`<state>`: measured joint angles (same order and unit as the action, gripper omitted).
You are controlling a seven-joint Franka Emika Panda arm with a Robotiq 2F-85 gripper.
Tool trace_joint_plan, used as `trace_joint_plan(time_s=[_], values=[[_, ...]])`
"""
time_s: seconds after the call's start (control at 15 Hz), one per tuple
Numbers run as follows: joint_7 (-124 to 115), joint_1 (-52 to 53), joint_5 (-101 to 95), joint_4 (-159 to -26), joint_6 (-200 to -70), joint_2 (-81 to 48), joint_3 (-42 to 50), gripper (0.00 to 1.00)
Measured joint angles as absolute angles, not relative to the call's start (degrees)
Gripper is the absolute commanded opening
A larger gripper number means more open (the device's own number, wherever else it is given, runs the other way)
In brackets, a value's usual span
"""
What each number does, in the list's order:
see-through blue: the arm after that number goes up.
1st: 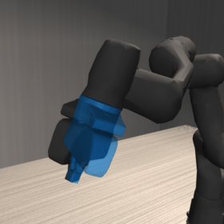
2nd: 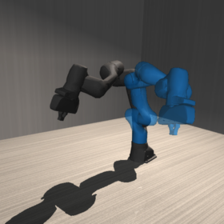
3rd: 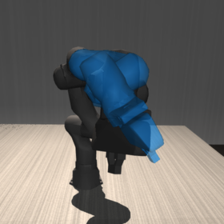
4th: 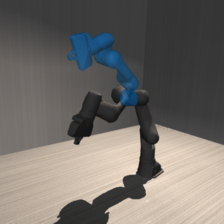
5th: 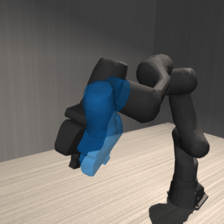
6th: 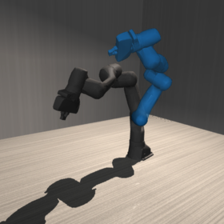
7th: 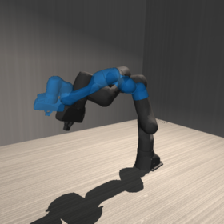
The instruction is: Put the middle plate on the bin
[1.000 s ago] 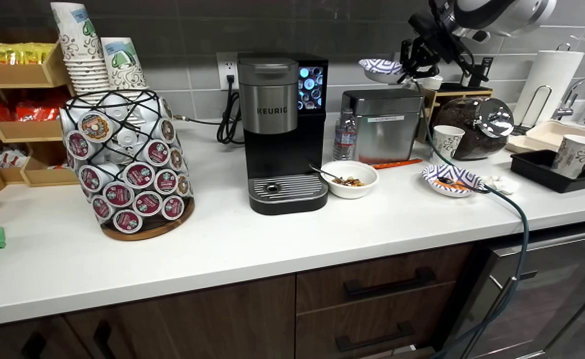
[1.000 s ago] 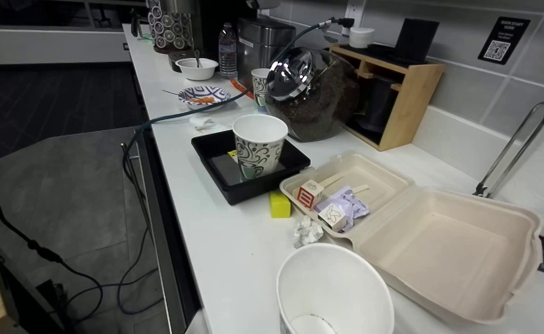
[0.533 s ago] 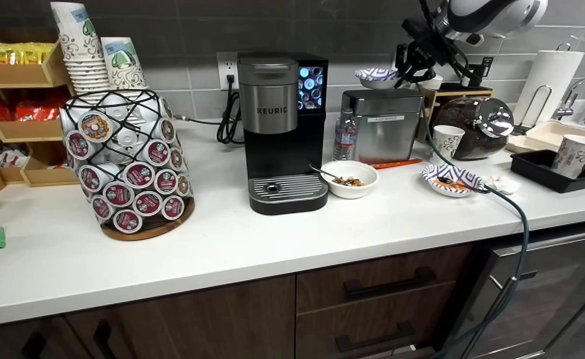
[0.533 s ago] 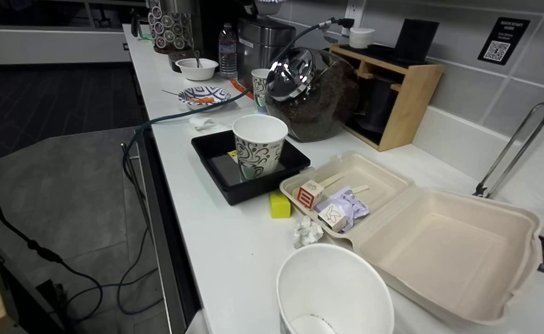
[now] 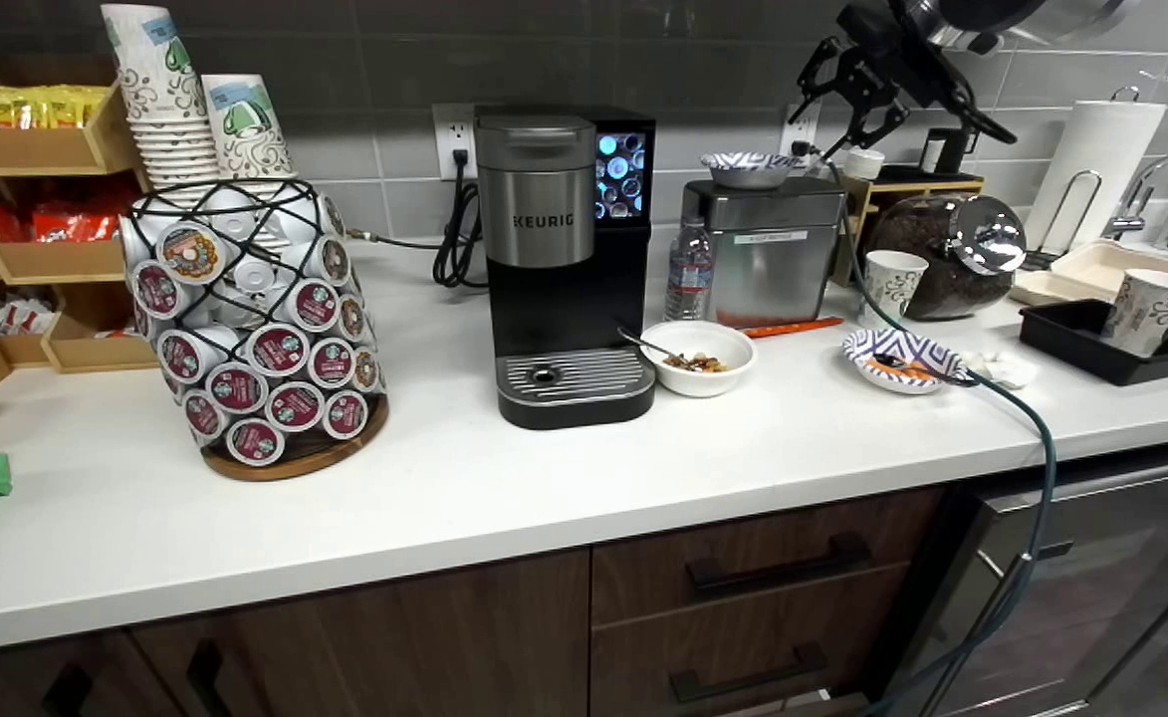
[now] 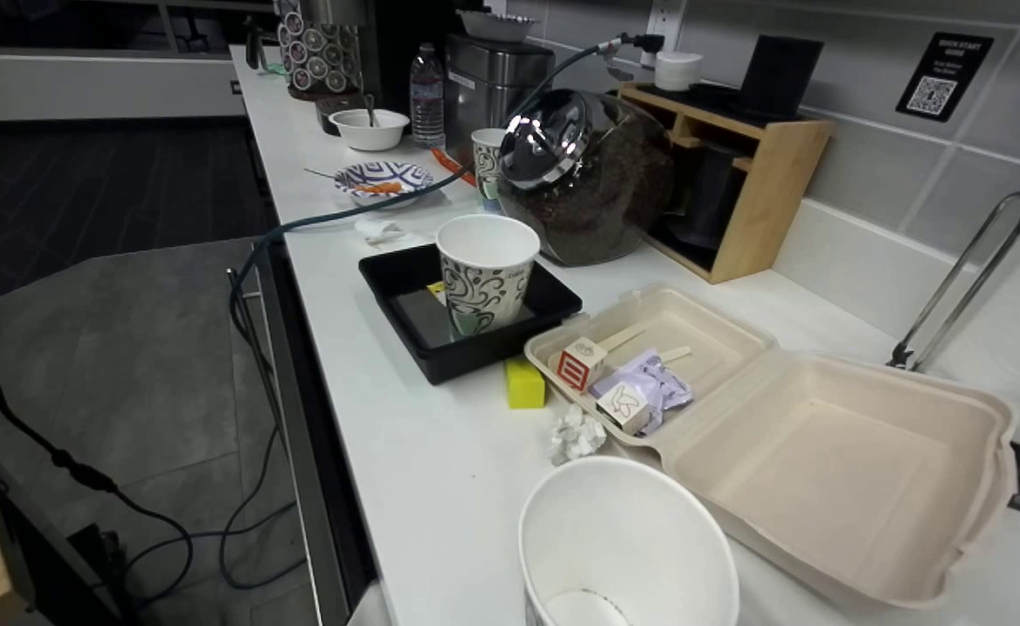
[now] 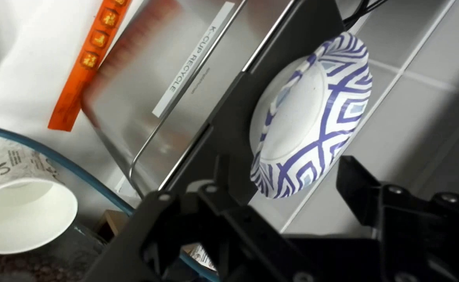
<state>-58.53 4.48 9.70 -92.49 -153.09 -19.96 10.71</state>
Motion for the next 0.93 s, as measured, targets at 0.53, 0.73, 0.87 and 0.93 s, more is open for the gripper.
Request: trace_joint_plan(time_s=[0.53,0.73,0.87,0.93], values=[[-35.1,3.1,7.2,-116.5,-168.4,-4.3,6.3,1.00],[-34.9,2.6,-2.4,-126.0,-172.3,2.5,7.8,1.00],[-37.2,-1.4,-11.6,-132.0,-172.3,7.3,8.2,1.00],[-38.7,-4.3,-16.5,-134.8,-172.3,9.9,7.6,1.00]])
